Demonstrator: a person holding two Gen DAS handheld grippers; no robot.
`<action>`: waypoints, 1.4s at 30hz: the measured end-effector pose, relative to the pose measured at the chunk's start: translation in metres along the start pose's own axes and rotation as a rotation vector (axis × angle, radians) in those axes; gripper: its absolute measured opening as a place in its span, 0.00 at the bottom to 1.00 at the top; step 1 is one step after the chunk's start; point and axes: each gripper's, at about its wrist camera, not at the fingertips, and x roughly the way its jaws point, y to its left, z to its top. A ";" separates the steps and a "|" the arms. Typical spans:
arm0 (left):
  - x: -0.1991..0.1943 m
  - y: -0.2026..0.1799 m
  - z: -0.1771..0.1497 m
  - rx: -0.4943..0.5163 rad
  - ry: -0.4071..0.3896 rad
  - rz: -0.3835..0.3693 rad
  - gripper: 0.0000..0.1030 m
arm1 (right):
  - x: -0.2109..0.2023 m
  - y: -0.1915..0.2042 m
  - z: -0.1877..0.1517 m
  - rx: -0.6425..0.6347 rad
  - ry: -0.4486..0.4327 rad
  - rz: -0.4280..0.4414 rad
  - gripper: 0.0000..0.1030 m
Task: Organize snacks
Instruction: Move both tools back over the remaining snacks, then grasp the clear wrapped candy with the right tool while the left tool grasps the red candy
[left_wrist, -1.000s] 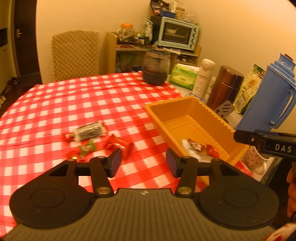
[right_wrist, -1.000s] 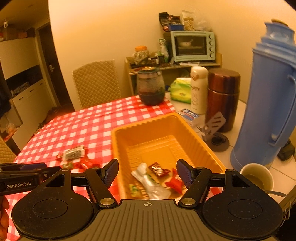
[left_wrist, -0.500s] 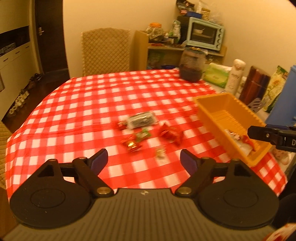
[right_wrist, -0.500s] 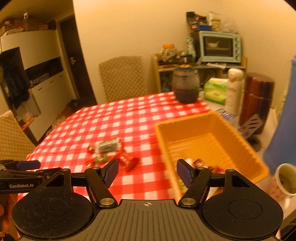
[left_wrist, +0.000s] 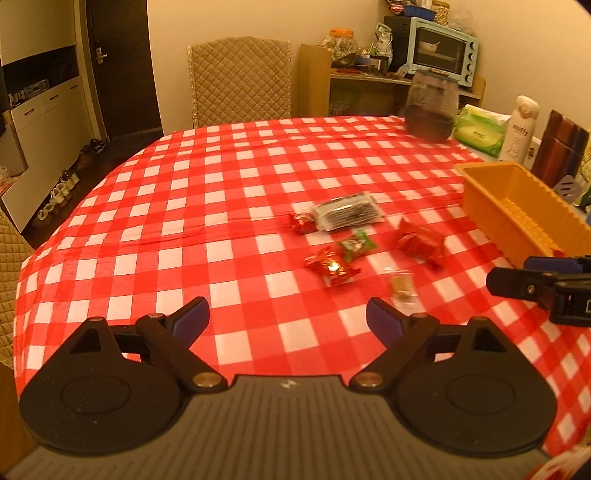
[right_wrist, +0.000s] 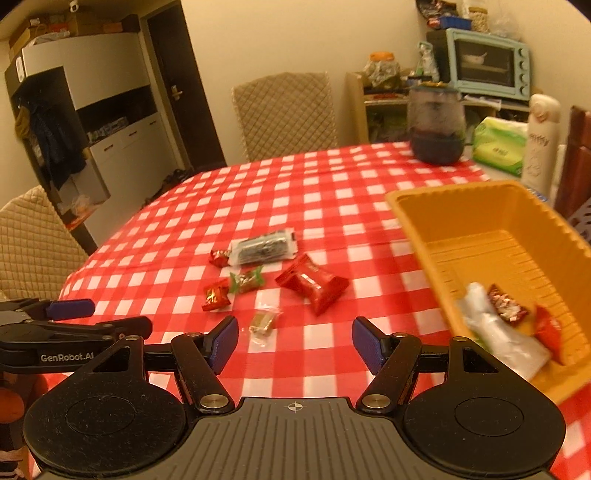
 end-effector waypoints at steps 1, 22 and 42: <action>0.006 0.003 0.000 0.000 0.004 0.004 0.88 | 0.008 0.001 0.000 -0.005 0.005 0.002 0.67; 0.065 0.031 0.022 -0.121 0.059 -0.051 0.87 | 0.100 0.033 -0.010 -0.130 0.084 -0.011 0.30; 0.091 -0.007 0.025 -0.145 0.062 -0.221 0.54 | 0.069 0.006 0.007 -0.095 -0.044 -0.140 0.20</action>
